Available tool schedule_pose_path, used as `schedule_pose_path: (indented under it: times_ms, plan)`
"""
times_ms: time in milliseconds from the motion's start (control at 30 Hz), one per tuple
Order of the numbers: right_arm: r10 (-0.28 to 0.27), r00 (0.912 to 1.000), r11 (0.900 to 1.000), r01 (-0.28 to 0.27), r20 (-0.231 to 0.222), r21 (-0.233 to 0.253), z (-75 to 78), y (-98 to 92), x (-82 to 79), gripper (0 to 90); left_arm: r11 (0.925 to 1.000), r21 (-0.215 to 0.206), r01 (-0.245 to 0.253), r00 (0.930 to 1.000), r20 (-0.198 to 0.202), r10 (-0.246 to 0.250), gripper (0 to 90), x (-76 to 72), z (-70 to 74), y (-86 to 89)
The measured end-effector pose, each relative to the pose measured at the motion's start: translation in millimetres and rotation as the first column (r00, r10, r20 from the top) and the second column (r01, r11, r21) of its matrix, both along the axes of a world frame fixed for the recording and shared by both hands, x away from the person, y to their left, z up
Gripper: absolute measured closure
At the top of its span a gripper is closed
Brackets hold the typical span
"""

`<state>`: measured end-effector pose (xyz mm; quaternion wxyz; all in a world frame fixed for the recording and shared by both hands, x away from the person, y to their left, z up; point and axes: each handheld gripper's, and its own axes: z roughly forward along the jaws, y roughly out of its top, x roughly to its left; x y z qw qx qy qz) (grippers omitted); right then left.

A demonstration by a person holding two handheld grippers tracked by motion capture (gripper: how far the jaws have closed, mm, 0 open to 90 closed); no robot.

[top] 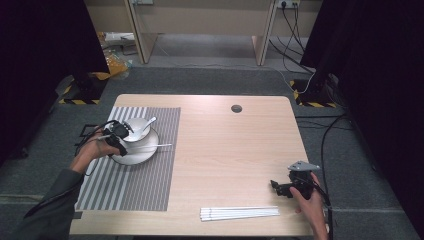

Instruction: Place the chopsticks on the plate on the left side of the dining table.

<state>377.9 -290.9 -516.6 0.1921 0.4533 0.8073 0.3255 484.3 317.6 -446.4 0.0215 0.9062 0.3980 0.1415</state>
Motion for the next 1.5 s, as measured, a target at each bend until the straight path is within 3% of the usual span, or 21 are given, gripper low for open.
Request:
schedule_pose_path:
  times_ms: [233, 367, 500, 667, 800, 1000, 1200, 1300, 1500]
  plan:
    - [0.000, 1.0000, 1.000, 0.000, 0.000, -0.001, 0.0, 0.0, -0.1, 0.6, 0.9955, -0.088, 0.035, 0.9993, 0.016, -0.033, 37.6, -22.1, 4.3, -13.8]
    - [0.000, 1.0000, 1.000, 0.000, 0.000, 0.000, 0.0, 0.0, -0.1, 0.6, 0.9914, -0.107, 0.075, 0.9969, 0.031, -0.072, 36.3, -34.6, 3.3, -29.9]
    - [0.001, 1.0000, 1.000, -0.001, -0.001, 0.001, 0.0, 0.1, -0.2, 0.6, 0.9803, -0.151, 0.127, 0.9918, 0.029, -0.124, 35.1, -46.3, 2.1, -48.7]
    - [0.002, 1.0000, 1.000, -0.002, -0.001, 0.000, 0.0, 0.1, -0.2, 0.5, 0.9668, -0.176, 0.185, 0.9826, 0.019, -0.185, 33.8, -58.7, -2.1, -70.2]
    - [0.003, 1.0000, 1.000, -0.003, -0.001, 0.000, 0.0, 0.1, -0.2, 0.6, 0.9516, -0.209, 0.225, 0.9736, 0.013, -0.228, 32.7, -67.5, -6.8, -87.5]
    - [0.003, 1.0000, 1.000, -0.003, 0.000, 0.001, 0.0, 0.1, -0.2, 0.6, 0.9354, -0.225, 0.273, 0.9608, 0.014, -0.277, 32.0, -74.3, -12.3, -108.5]
    - [0.003, 1.0000, 1.000, -0.003, -0.001, 0.002, 0.0, 0.2, -0.3, 0.5, 0.9165, -0.235, 0.324, 0.9441, 0.016, -0.329, 31.7, -81.7, -17.6, -132.1]
    - [0.004, 1.0000, 1.000, -0.004, -0.001, 0.002, 0.0, 0.2, -0.3, 0.5, 0.9035, -0.236, 0.358, 0.9304, 0.009, -0.366, 31.7, -87.4, -20.6, -146.6]
    - [0.005, 1.0000, 1.000, -0.005, -0.001, 0.001, 0.0, 0.2, -0.3, 0.5, 0.8717, -0.228, 0.434, 0.8962, 0.011, -0.443, 31.7, -102.0, -20.7, -169.8]
